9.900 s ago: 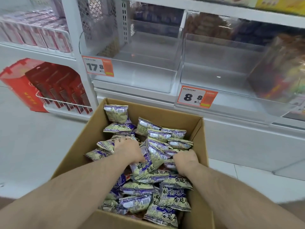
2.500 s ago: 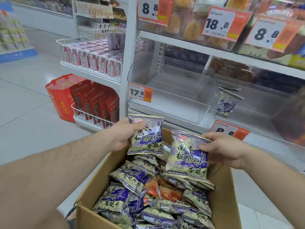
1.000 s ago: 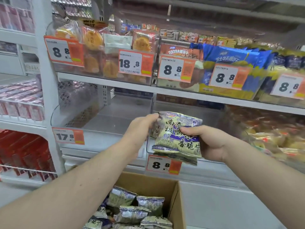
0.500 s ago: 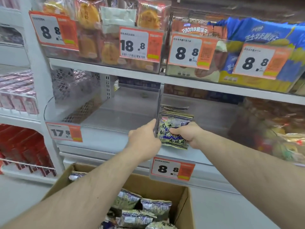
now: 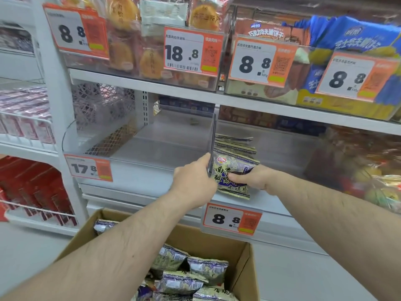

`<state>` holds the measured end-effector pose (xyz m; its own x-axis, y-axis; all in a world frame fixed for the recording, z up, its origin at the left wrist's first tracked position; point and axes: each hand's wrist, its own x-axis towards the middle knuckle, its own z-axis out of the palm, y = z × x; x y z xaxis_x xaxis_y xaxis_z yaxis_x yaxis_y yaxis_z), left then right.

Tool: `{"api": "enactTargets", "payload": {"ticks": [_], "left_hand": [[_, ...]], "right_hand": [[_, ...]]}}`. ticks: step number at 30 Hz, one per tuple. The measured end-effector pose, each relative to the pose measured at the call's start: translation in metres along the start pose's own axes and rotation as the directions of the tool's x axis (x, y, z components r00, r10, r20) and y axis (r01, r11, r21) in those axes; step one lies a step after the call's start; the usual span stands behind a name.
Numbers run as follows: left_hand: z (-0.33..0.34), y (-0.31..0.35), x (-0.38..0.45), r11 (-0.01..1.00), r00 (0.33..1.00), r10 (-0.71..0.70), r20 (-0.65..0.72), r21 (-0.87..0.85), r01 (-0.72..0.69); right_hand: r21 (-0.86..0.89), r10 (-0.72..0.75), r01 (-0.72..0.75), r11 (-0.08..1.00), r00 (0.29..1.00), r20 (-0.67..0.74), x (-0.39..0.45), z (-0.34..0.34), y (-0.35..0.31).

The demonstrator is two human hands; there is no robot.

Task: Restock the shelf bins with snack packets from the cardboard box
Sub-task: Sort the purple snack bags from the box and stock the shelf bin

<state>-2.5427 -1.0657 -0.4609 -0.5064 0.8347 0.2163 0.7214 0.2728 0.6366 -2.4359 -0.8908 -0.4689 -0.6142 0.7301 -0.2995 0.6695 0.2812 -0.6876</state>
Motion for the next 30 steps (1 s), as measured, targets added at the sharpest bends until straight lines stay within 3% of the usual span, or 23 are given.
{"api": "enactTargets", "payload": {"ticks": [3,9,13,19,22,24,26,30], "left_hand": [[0.002,-0.001,0.002,1.0,1.0,-0.009,-0.004,0.014,0.009],[0.002,-0.001,0.003,0.999,0.999,-0.042,0.006,0.011,0.042],[0.004,-0.003,0.003,0.992,0.993,-0.103,0.049,-0.07,0.106],[0.003,0.002,-0.011,0.981,0.995,-0.074,0.061,-0.174,0.084],[-0.001,0.005,-0.025,0.98,0.999,-0.045,0.023,-0.193,0.048],[-0.005,0.009,-0.035,0.986,0.999,-0.024,0.027,-0.166,0.028],[-0.007,0.009,-0.037,0.992,1.0,-0.008,0.019,-0.127,0.01],[-0.008,0.008,-0.033,0.991,0.999,-0.023,0.037,-0.134,0.028]], "right_hand": [[-0.01,-0.004,0.004,1.0,1.0,-0.002,-0.001,-0.001,-0.001],[0.003,0.142,-0.142,0.99,0.99,0.016,-0.01,-0.009,-0.001],[0.023,0.199,-0.199,0.98,0.98,0.019,-0.014,-0.018,0.004],[0.221,0.294,-0.258,0.94,0.944,-0.147,-0.024,-0.016,0.001],[0.319,0.379,-0.331,0.888,0.92,-0.102,-0.033,-0.011,-0.004],[0.402,0.374,-0.321,0.858,0.925,-0.061,-0.039,-0.004,-0.01],[0.443,0.35,-0.269,0.855,0.931,-0.108,-0.039,0.003,-0.015],[0.306,0.278,-0.199,0.931,0.93,-0.241,-0.029,0.013,-0.019]]}}
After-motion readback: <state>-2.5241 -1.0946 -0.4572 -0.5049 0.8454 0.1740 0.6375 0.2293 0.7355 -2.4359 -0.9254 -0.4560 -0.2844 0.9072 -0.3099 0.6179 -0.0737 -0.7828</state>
